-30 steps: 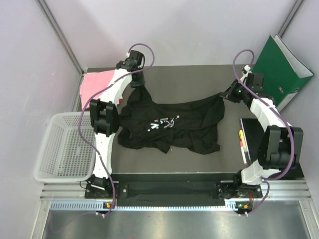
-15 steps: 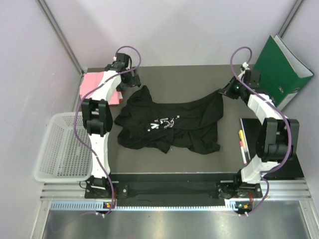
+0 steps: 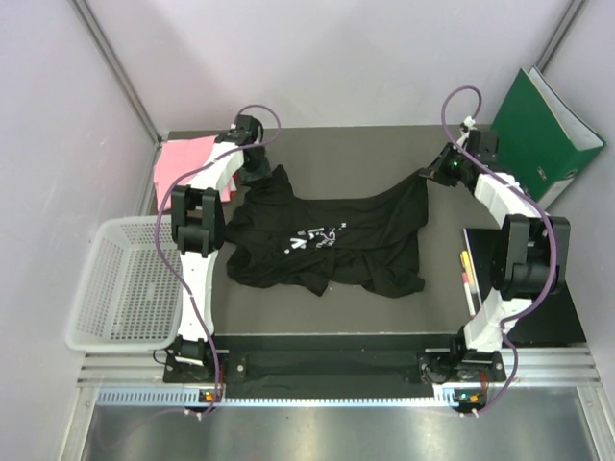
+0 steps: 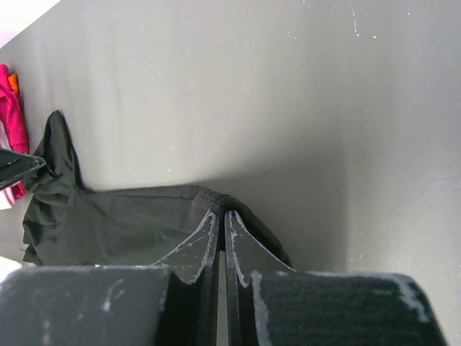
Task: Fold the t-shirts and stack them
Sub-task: Flatten out the tshirt
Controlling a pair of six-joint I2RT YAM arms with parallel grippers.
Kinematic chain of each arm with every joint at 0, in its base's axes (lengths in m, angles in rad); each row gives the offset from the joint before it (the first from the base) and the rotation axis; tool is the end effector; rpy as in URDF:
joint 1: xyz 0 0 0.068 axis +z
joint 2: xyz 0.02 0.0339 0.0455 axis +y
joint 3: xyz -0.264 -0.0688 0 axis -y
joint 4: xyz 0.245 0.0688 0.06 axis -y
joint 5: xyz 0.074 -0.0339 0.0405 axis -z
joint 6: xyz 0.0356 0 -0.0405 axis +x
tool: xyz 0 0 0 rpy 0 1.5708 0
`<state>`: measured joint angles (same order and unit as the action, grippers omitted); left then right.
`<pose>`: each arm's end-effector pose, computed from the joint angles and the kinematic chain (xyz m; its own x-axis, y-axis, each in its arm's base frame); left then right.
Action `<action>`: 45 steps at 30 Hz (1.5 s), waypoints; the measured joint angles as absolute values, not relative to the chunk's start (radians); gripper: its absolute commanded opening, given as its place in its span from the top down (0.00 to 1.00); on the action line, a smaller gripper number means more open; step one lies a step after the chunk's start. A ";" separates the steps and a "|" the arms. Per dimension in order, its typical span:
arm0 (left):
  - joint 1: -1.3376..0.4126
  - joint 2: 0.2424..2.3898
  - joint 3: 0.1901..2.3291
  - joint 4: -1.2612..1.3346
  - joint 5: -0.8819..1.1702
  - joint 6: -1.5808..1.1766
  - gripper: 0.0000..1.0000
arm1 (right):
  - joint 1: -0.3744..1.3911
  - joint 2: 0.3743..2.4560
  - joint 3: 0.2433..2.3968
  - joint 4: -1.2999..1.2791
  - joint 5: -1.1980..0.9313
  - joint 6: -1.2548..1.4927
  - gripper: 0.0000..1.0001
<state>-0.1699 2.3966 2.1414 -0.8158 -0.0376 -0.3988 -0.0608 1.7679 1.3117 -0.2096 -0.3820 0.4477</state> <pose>0.5115 -0.0864 0.1925 -0.8559 -0.2469 -0.4544 -0.1966 0.9681 -0.1557 0.4023 -0.0112 0.2522 -0.6581 0.4425 -0.6092 0.0539 0.8347 0.5480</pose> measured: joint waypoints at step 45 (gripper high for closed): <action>-0.112 1.102 1.979 -0.720 -0.177 -0.339 1.00 | -0.037 0.652 1.436 -0.316 -0.323 0.281 1.00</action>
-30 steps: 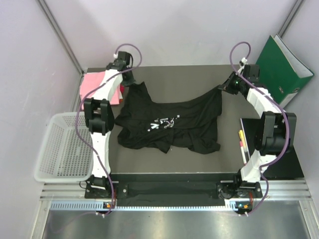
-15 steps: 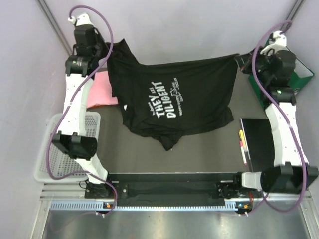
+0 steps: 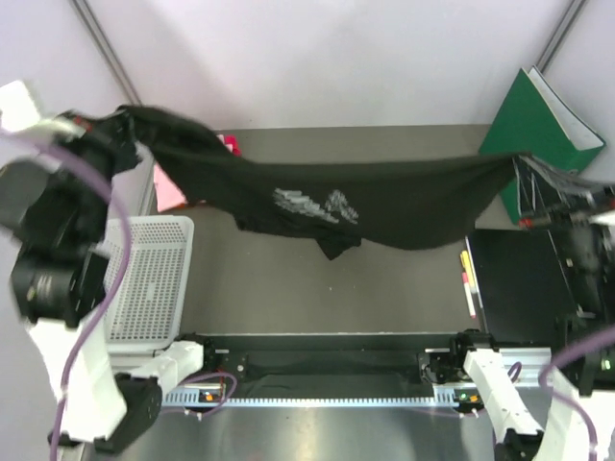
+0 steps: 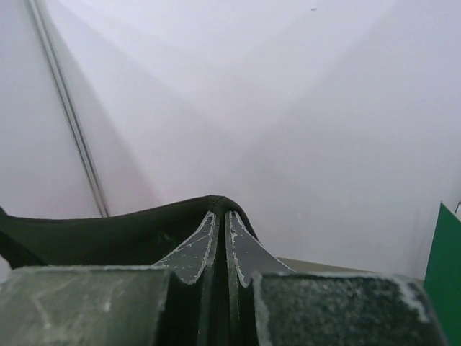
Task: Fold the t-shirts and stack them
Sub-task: Flatten out the tshirt
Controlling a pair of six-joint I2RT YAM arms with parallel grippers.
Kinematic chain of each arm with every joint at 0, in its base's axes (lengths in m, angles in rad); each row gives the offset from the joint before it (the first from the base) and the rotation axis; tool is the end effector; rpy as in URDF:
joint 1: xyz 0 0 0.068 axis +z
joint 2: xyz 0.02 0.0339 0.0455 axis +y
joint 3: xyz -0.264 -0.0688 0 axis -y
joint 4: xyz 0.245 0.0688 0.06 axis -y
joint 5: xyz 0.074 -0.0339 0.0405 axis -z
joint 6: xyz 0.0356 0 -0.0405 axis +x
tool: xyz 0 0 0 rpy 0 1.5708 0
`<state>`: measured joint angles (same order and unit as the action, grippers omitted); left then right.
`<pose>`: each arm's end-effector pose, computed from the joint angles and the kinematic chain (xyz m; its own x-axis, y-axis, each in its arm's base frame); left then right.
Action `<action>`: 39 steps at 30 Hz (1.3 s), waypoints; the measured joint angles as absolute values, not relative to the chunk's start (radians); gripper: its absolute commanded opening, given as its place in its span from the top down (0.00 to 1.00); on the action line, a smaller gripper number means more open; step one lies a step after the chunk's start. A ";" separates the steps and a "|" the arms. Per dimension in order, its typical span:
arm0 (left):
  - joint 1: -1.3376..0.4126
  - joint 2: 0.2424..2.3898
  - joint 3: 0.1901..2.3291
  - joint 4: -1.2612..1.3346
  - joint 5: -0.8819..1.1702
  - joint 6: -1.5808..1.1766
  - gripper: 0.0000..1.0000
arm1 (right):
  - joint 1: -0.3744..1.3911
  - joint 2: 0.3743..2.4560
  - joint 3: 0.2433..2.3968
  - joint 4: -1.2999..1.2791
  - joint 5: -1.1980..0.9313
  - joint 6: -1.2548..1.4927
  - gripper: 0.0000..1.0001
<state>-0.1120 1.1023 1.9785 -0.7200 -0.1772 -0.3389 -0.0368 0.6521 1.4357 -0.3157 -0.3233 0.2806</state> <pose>0.1192 -0.0071 0.5927 0.1667 -0.3481 -0.9225 -0.0080 0.9351 -0.3543 0.0379 0.0099 0.5377 0.3643 0.2494 -0.8973 -0.3636 0.9251 0.1095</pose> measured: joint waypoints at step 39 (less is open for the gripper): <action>-0.185 2.239 2.207 -0.683 -0.019 -0.289 1.00 | -0.036 1.573 1.012 0.092 -0.201 0.327 1.00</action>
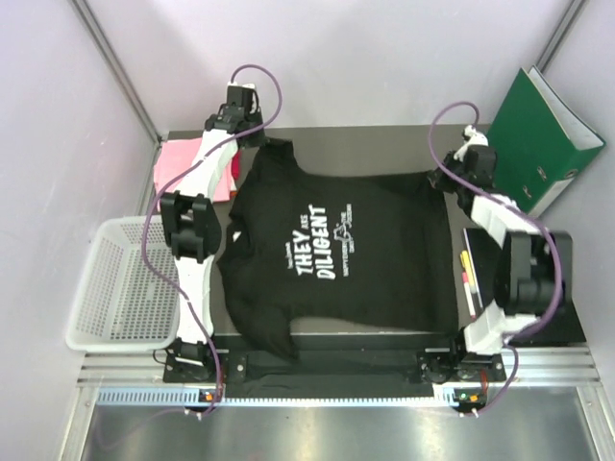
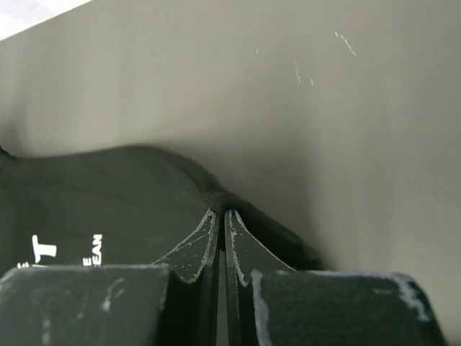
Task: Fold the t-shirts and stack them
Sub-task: Flatten out the tshirt, then fold the flattened tshirt in 1/3 of the way
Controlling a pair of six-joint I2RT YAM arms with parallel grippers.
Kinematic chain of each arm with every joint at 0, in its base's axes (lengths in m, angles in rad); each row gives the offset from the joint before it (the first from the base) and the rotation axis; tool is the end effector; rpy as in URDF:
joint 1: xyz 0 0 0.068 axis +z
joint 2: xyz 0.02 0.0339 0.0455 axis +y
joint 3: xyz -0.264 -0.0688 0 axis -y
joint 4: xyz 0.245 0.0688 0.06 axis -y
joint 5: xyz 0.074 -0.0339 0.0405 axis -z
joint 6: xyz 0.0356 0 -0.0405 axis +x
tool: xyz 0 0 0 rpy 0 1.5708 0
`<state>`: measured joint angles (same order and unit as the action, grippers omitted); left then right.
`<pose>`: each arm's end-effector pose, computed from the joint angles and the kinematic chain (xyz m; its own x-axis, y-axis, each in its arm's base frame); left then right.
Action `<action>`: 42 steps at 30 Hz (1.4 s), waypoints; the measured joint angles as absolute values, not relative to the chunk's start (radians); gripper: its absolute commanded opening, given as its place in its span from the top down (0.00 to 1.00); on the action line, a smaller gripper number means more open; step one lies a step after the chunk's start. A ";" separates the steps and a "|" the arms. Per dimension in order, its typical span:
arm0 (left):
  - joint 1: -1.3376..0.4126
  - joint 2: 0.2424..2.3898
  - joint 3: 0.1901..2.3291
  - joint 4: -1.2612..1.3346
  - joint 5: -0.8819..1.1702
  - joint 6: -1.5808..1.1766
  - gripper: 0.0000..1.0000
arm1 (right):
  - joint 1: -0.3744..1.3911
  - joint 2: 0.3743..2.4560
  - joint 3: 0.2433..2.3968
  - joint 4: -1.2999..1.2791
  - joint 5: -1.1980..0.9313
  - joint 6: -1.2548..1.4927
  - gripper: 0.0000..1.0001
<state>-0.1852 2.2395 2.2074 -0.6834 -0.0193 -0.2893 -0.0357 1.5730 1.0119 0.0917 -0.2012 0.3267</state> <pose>0.5045 -0.0938 0.3009 -0.6664 -0.1653 -0.7270 -0.0212 0.9789 -0.2032 0.3571 -0.0056 0.2487 -0.4741 0.3316 -0.8157 0.0095 0.9283 0.3718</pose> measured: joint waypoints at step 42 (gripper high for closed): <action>-0.185 1.777 1.826 -0.964 -0.199 -0.489 1.00 | -0.137 1.848 1.387 -0.334 -0.262 0.321 1.00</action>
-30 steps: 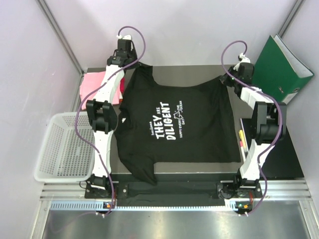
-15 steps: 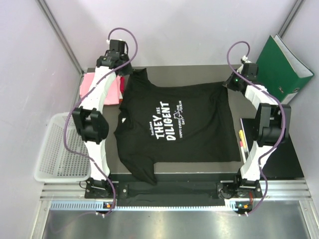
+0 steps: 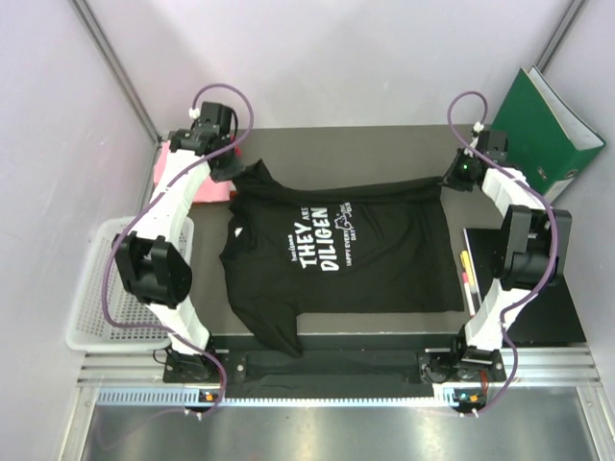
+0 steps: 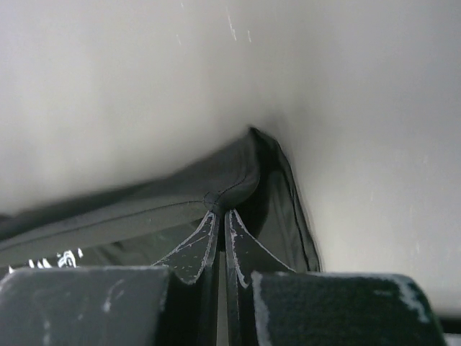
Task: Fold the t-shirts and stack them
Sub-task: Fold the flattened tshirt in 1/3 of the way
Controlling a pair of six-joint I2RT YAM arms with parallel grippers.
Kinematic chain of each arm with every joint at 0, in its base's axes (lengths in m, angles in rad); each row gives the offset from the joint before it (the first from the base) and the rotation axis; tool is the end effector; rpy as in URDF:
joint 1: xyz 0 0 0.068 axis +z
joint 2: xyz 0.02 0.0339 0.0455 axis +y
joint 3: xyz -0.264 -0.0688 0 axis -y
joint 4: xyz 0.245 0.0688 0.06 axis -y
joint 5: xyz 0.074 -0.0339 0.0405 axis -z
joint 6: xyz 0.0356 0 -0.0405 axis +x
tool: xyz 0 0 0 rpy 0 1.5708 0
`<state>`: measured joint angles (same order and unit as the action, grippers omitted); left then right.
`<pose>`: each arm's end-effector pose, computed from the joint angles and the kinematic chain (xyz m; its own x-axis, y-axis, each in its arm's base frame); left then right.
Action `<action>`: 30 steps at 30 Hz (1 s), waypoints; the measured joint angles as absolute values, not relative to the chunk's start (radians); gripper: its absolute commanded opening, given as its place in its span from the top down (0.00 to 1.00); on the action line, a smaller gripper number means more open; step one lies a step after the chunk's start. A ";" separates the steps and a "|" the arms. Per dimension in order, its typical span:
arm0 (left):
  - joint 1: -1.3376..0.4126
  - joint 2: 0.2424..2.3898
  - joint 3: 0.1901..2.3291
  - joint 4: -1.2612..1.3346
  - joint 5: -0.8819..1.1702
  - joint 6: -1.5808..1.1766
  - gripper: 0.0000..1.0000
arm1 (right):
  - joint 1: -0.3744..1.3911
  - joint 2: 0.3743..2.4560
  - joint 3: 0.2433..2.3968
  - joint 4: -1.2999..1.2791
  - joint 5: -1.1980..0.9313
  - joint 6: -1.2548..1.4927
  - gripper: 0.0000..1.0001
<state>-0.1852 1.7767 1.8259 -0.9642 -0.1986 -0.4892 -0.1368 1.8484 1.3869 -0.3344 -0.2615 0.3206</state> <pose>0.3769 -0.0635 0.3576 -0.7169 -0.3344 -0.6117 -0.3111 0.9387 -0.1485 0.4117 -0.0474 0.2346 -0.6867 0.4018 -0.6058 0.1780 0.9009 0.3958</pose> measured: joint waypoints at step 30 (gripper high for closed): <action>-0.255 1.533 1.309 -1.077 -0.121 -0.605 0.94 | -0.141 1.901 1.307 -0.568 -0.259 0.273 0.00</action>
